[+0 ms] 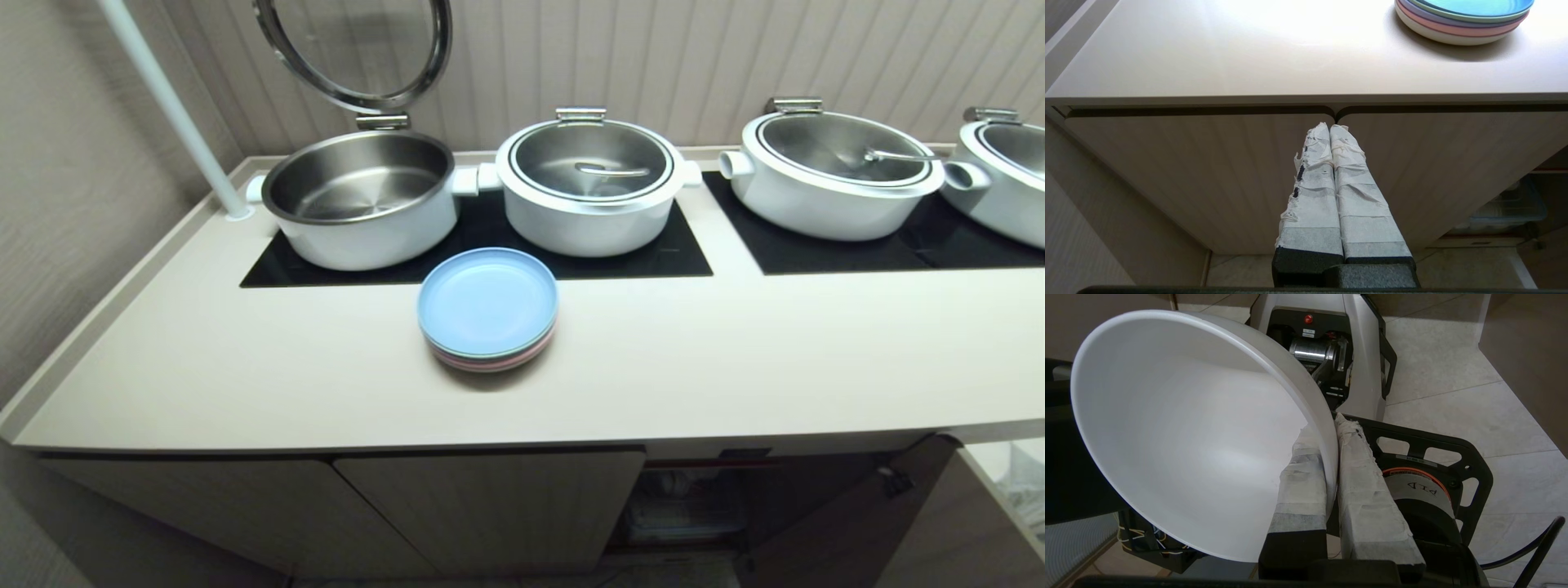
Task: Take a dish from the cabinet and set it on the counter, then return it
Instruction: Put it back into the cabinet
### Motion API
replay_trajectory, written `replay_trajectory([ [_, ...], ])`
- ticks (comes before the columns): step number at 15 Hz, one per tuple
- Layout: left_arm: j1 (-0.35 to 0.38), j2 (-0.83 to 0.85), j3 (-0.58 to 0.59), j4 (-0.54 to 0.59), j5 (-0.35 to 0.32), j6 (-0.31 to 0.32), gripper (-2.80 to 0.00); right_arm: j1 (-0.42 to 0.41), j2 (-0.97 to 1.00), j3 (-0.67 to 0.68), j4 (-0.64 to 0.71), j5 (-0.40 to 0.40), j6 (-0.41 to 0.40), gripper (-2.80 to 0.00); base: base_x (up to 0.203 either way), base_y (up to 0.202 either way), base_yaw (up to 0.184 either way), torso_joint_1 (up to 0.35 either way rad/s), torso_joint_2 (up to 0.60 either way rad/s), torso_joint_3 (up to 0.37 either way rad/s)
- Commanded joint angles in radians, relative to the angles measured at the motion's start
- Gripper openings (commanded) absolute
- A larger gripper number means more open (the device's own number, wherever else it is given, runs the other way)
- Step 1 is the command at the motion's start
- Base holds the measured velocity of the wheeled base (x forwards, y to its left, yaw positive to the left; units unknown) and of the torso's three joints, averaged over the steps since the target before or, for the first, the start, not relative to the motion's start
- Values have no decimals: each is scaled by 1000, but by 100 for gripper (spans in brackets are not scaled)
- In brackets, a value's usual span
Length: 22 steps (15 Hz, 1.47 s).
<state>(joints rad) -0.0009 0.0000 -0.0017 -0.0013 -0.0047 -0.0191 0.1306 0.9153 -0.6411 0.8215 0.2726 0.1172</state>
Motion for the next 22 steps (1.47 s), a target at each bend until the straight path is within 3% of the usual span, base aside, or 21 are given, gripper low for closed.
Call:
replay_trajectory([
  [1, -1, 0, 0, 0, 0, -1, -280, 1, 5, 0, 4, 2, 1, -280, 0, 0, 0, -71, 178, 72],
  [22, 0, 0, 0, 0, 0, -1, -280, -15, 11, -22, 15, 2, -1, -280, 0, 0, 0, -116, 252, 132],
])
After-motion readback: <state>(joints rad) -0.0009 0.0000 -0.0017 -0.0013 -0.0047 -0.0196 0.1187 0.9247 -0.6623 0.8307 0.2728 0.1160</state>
